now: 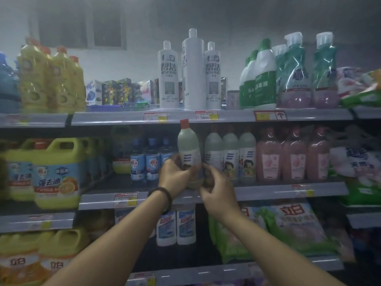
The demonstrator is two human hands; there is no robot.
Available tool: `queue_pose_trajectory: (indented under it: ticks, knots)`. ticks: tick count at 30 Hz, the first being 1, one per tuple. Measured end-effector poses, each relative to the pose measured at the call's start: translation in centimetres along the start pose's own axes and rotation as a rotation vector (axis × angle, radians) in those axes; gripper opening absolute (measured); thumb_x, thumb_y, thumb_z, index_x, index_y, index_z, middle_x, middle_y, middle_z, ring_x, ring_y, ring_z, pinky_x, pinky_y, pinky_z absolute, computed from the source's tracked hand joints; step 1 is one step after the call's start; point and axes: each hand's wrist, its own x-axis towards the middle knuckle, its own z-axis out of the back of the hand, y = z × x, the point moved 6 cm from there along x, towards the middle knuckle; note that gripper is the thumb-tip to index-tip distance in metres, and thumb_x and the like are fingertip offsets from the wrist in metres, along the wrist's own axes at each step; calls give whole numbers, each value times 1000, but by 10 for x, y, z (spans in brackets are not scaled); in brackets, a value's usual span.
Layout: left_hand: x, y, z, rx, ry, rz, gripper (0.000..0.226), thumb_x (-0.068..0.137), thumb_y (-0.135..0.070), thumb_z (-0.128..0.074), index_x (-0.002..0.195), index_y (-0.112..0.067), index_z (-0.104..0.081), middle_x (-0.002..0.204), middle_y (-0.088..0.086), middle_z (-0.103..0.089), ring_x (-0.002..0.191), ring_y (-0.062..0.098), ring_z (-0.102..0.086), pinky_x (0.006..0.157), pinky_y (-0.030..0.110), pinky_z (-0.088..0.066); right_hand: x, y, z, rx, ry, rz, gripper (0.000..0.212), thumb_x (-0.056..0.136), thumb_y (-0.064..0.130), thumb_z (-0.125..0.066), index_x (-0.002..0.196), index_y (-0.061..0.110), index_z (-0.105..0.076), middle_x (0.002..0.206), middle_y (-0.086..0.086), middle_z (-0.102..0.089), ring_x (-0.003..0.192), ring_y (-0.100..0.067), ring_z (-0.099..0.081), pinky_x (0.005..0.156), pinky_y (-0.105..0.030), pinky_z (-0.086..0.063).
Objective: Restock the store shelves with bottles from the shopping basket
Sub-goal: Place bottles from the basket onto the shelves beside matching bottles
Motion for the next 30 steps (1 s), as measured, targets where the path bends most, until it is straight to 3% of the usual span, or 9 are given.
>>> queue_pose_trajectory:
  ticks: [3, 5, 8, 14, 19, 22, 26, 30]
  knots:
    - [6, 8, -4, 14, 38, -19, 35, 87, -28, -87, 114, -27, -66, 104, -8, -77, 97, 8, -75, 74, 22, -63, 6, -5, -3, -90, 58, 10, 72, 93, 19, -75, 159, 32, -47, 151, 9, -55, 139, -10, -55, 112, -27, -51]
    - [13, 12, -5, 67, 27, -44, 38, 85, -34, -88, 116, -29, -65, 106, -9, -76, 98, 8, -74, 82, 33, -65, 8, -7, -4, -112, 92, 7, 76, 96, 20, -75, 163, 30, -41, 156, 9, -48, 145, -10, -47, 119, -31, -46]
    - [24, 16, -9, 160, 8, -28, 42, 82, -34, -90, 115, -29, -65, 106, -10, -76, 96, 9, -73, 85, 37, -65, 13, -9, -6, -147, 126, -7, 80, 98, 24, -74, 167, 30, -35, 162, 8, -42, 152, -14, -38, 127, -38, -38]
    - [33, 22, -20, 246, 16, -19, 38, 89, -24, -85, 120, -23, -62, 109, -9, -71, 89, 1, -64, 69, 15, -48, 18, -13, -13, -217, 179, -15, 84, 97, 27, -76, 167, 34, -31, 168, 5, -33, 158, -19, -30, 129, -40, -33]
    - [38, 18, -29, 281, 59, -35, 37, 91, -27, -82, 122, -23, -62, 107, -8, -67, 96, 10, -66, 75, 20, -48, 20, -18, -17, -238, 224, -59, 88, 99, 28, -75, 170, 32, -23, 170, 3, -26, 161, -22, -22, 131, -37, -27]
    - [33, 18, -31, 295, 68, -43, 34, 94, -28, -78, 122, -27, -58, 106, -12, -66, 88, -2, -61, 68, 11, -42, 21, -27, -18, -191, 209, -66, 86, 97, 28, -75, 169, 33, -27, 167, 3, -30, 158, -21, -29, 128, -43, -37]
    - [27, 16, -31, 332, 101, -33, 36, 97, -32, -75, 127, -23, -58, 109, -8, -66, 86, -4, -58, 65, 11, -39, 18, -30, -19, -175, 164, -60, 80, 92, 27, -78, 159, 41, -37, 161, 6, -39, 154, -19, -38, 123, -47, -44]
    - [7, -3, -20, 368, 60, -75, 29, 98, -30, -73, 122, -25, -58, 97, -14, -61, 91, 7, -63, 67, 15, -40, 7, -30, -22, -150, 130, -68, 72, 91, 25, -76, 155, 38, -44, 159, 7, -47, 150, -17, -43, 123, -46, -43]
